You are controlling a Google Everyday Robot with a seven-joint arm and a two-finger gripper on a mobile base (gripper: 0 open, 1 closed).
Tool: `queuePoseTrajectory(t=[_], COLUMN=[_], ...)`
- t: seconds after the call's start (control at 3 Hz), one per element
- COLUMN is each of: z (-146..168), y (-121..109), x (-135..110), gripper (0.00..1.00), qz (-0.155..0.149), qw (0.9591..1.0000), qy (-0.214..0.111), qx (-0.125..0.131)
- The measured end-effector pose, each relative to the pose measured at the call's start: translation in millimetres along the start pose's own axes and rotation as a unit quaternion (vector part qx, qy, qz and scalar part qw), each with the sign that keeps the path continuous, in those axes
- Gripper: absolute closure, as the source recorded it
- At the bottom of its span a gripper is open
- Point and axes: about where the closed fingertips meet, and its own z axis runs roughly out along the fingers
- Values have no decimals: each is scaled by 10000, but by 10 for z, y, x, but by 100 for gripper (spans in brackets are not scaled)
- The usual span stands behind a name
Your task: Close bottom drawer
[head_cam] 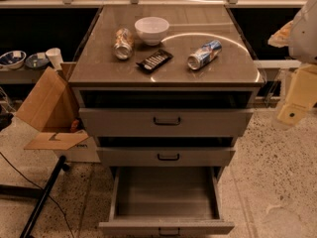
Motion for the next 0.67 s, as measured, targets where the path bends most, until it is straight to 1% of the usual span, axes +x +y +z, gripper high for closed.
queuePoseTrajectory(t=[0.33,0.67], z=[0,15], y=[0,19], x=[0,-12], gripper=[0,0], qz=[0,-9], qw=[10000,9999], qy=[0,71], qx=[0,86])
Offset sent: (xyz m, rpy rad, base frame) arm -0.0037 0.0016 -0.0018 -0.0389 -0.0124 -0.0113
